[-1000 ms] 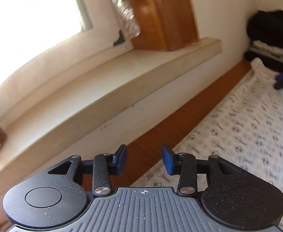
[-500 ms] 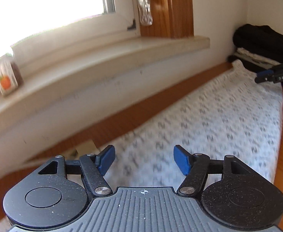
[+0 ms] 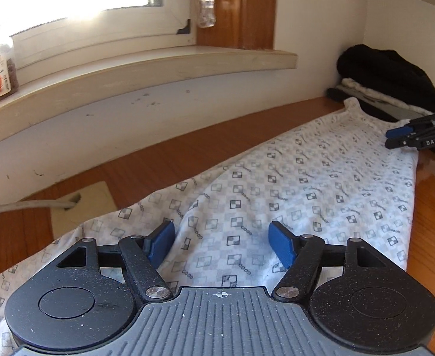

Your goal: Fold clothes

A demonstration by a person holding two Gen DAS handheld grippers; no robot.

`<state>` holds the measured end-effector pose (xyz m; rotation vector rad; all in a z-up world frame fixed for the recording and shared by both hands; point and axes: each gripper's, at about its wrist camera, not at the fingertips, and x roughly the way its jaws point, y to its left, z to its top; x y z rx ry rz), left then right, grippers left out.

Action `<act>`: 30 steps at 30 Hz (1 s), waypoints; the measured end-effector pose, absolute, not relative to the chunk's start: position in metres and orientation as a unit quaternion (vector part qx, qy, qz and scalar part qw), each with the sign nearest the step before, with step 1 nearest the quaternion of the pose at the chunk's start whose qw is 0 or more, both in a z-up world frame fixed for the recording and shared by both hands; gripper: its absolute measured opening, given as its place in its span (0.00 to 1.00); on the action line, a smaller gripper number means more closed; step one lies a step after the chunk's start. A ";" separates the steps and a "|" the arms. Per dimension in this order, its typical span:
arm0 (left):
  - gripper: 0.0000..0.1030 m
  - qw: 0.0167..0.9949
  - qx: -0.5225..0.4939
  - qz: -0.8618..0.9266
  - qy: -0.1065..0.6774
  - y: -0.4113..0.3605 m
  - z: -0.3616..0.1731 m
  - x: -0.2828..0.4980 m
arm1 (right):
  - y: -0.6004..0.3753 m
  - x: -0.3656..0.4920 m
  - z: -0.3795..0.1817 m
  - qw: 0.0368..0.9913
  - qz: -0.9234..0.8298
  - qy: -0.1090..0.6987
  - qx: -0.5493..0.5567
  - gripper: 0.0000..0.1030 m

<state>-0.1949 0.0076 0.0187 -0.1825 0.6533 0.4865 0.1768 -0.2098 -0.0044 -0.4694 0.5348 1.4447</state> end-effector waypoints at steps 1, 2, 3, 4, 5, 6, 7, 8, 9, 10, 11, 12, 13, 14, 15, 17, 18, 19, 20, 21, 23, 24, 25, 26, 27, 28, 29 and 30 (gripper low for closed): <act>0.75 0.914 -0.088 0.234 0.318 0.006 0.019 -0.194 | -0.211 0.177 -0.005 0.697 0.644 0.239 -0.208 0.47; 0.76 0.914 -0.088 0.235 0.319 0.005 0.019 -0.193 | -0.211 0.175 -0.005 0.700 0.640 0.239 -0.208 0.49; 0.77 0.913 -0.089 0.238 0.320 0.006 0.020 -0.193 | -0.210 0.174 -0.005 0.704 0.636 0.239 -0.208 0.49; 0.78 0.912 -0.090 0.240 0.321 0.006 0.020 -0.193 | -0.210 0.171 -0.004 0.709 0.630 0.239 -0.210 0.50; 0.78 0.911 -0.091 0.246 0.318 0.006 0.022 -0.196 | -0.209 0.167 -0.003 0.714 0.622 0.239 -0.213 0.53; 0.78 0.911 -0.092 0.254 0.313 0.007 0.025 -0.202 | -0.209 0.161 -0.002 0.718 0.619 0.237 -0.212 0.54; 0.79 0.910 -0.093 0.261 0.309 0.008 0.028 -0.207 | -0.210 0.155 0.000 0.718 0.623 0.233 -0.206 0.55; 0.79 0.909 -0.095 0.268 0.304 0.008 0.031 -0.213 | -0.212 0.147 0.001 0.717 0.629 0.227 -0.199 0.55; 0.80 0.908 -0.095 0.275 0.300 0.010 0.035 -0.221 | -0.214 0.139 0.002 0.713 0.636 0.224 -0.191 0.55; 0.83 0.908 -0.094 0.281 0.296 0.012 0.040 -0.231 | -0.215 0.132 0.004 0.709 0.644 0.222 -0.184 0.55; 0.85 0.907 -0.092 0.289 0.293 0.013 0.045 -0.243 | -0.216 0.125 0.005 0.704 0.651 0.221 -0.176 0.56; 0.86 0.905 -0.090 0.298 0.290 0.015 0.051 -0.257 | -0.216 0.119 0.006 0.699 0.658 0.221 -0.171 0.57; 0.87 0.903 -0.086 0.307 0.287 0.017 0.057 -0.273 | -0.214 0.113 0.006 0.696 0.663 0.220 -0.170 0.58; 0.88 0.901 -0.082 0.317 0.285 0.019 0.062 -0.292 | -0.211 0.107 0.006 0.693 0.666 0.217 -0.171 0.59; 0.90 0.898 -0.077 0.327 0.285 0.021 0.066 -0.312 | -0.209 0.102 0.005 0.691 0.667 0.215 -0.175 0.60; 0.91 0.885 -0.064 0.358 0.292 0.024 0.072 -0.351 | -0.205 0.094 0.002 0.689 0.667 0.211 -0.187 0.62; 0.91 0.876 -0.058 0.375 0.298 0.027 0.073 -0.372 | -0.203 0.091 0.000 0.689 0.666 0.210 -0.193 0.63; 0.91 0.866 -0.054 0.394 0.303 0.030 0.073 -0.394 | -0.201 0.090 -0.002 0.688 0.665 0.214 -0.198 0.63; 0.91 0.856 -0.056 0.411 0.309 0.034 0.073 -0.414 | -0.201 0.090 -0.001 0.687 0.666 0.216 -0.196 0.63; 0.91 0.846 -0.060 0.426 0.314 0.039 0.074 -0.435 | -0.201 0.090 -0.001 0.686 0.667 0.218 -0.193 0.64; 0.91 0.830 -0.057 0.452 0.322 0.044 0.073 -0.471 | -0.200 0.091 -0.001 0.684 0.669 0.224 -0.188 0.64; 0.91 0.824 -0.052 0.459 0.329 0.047 0.071 -0.485 | -0.201 0.092 -0.001 0.683 0.670 0.227 -0.184 0.65; 0.91 0.818 -0.048 0.463 0.337 0.050 0.068 -0.497 | -0.201 0.093 -0.001 0.682 0.670 0.231 -0.181 0.65; 0.91 0.815 -0.047 0.465 0.344 0.054 0.065 -0.505 | -0.200 0.094 -0.001 0.682 0.670 0.233 -0.178 0.65; 0.85 0.811 -0.048 0.466 0.350 0.058 0.062 -0.510 | -0.199 0.095 -0.002 0.682 0.670 0.235 -0.177 0.65; 0.72 0.808 -0.048 0.467 0.356 0.062 0.059 -0.516 | -0.199 0.095 -0.002 0.681 0.670 0.235 -0.176 0.65; 0.67 0.809 -0.047 0.464 0.359 0.065 0.058 -0.519 | -0.199 0.095 -0.002 0.681 0.671 0.235 -0.177 0.66; 0.65 0.811 -0.045 0.460 0.359 0.068 0.056 -0.520 | -0.199 0.095 -0.002 0.681 0.671 0.235 -0.177 0.66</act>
